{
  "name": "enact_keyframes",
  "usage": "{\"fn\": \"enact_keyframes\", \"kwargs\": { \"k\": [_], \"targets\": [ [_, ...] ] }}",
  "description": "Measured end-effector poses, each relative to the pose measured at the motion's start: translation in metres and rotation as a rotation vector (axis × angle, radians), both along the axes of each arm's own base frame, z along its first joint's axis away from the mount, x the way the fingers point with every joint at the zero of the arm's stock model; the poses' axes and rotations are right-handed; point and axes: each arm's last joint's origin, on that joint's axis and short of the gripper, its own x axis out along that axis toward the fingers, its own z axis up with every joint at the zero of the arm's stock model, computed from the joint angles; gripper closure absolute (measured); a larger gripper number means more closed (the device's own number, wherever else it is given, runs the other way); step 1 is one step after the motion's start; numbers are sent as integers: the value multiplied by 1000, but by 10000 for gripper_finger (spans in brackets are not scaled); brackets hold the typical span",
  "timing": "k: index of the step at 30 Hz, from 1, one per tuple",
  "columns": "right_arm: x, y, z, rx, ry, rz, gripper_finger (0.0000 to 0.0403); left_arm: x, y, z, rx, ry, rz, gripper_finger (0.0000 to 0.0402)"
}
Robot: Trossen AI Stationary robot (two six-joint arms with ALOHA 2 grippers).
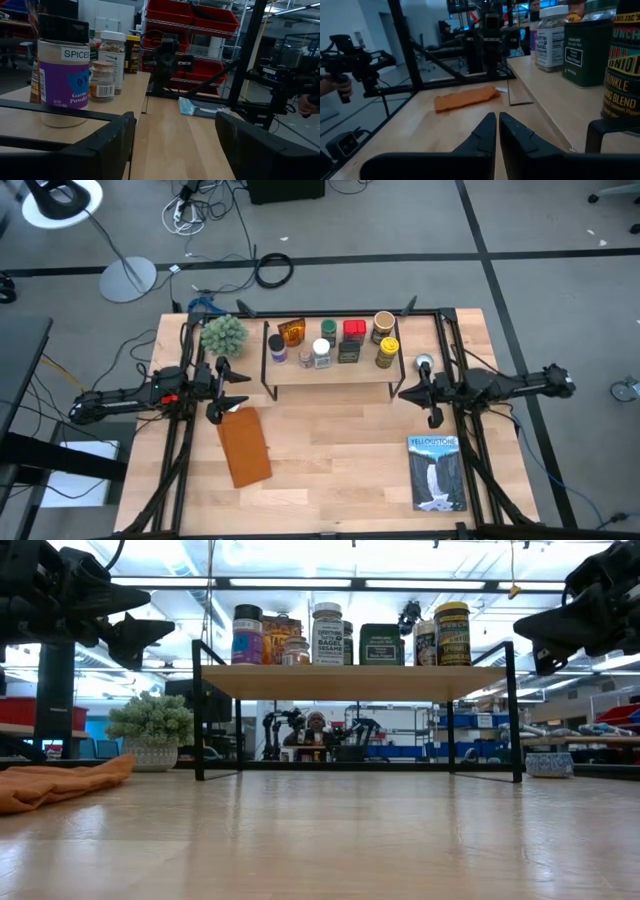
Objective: Shelf spices
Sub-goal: Return to Home Position
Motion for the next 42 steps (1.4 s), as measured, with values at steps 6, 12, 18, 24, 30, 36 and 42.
{"fn": "enact_keyframes", "kwargs": {
  "k": [6,12,18,24,30,36,42],
  "targets": [
    [1,-8,-2,-1,21,0,380,0,0,0,0,0,0,117],
    [1,-14,-3,9,27,-23,380,0,0,0,0,-1,0,117],
    [2,-12,-4,43,50,13,380,0,0,0,0,-1,1,117],
    [7,-10,-12,32,137,26,380,0,1,0,-2,-1,27,117],
    [12,-10,-20,21,232,25,380,0,1,0,-2,-2,27,117],
    [15,-10,-26,22,300,23,380,0,1,0,-2,-2,27,117],
    [16,-10,-27,23,303,26,380,0,1,1,-2,-10,27,117]
  ]
}}
